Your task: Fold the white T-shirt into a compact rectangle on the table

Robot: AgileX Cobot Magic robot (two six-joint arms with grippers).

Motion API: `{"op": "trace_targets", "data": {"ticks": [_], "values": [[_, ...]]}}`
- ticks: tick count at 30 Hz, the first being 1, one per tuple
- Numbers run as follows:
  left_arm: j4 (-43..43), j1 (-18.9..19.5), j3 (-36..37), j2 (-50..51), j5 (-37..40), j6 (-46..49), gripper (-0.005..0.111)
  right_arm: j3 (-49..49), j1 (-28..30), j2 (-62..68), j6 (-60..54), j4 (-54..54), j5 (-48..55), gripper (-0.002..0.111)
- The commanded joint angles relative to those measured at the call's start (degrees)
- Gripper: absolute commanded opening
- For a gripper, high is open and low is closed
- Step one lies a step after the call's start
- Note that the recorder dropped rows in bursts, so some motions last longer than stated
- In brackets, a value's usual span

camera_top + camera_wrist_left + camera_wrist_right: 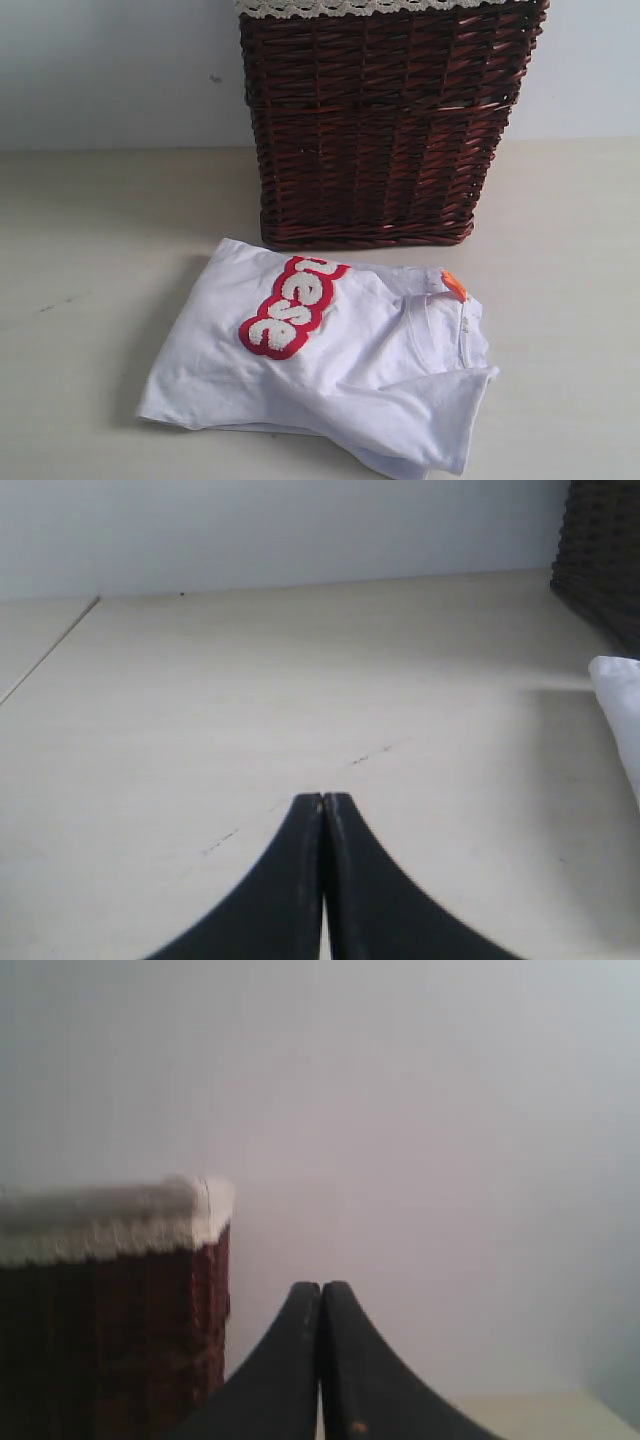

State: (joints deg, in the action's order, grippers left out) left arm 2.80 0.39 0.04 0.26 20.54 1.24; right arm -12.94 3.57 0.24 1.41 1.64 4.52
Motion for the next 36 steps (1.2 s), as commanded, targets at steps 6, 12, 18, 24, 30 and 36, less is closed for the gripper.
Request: {"op": "trace_targets", "data": {"ticks": [6, 12, 18, 24, 30, 36], "values": [[-0.4, 0.2, 0.0, -0.3, -0.2, -0.2, 0.0, 12.9, -3.6, -0.2, -2.3, -8.8, 0.0, 0.0], [-0.4, 0.2, 0.0, -0.3, -0.2, -0.1, 0.0, 12.9, -3.9, -0.2, -9.4, -1.6, 9.0, 0.0], [-0.4, 0.2, 0.0, -0.3, -0.2, -0.1, 0.0, 12.9, -3.9, -0.2, -6.2, -1.2, 10.6, 0.0], [-0.4, 0.2, 0.0, -0.3, -0.2, -0.1, 0.0, 12.9, -3.9, -0.2, -0.7, -1.1, 10.8, 0.0], [-0.4, 0.2, 0.0, -0.3, -0.2, -0.1, 0.0, 12.9, -3.9, -0.2, -0.7, -1.1, 10.8, 0.0], [-0.4, 0.2, 0.0, -0.3, -0.2, -0.1, 0.0, 12.9, -3.9, -0.2, -0.7, -1.1, 10.8, 0.0]]}}
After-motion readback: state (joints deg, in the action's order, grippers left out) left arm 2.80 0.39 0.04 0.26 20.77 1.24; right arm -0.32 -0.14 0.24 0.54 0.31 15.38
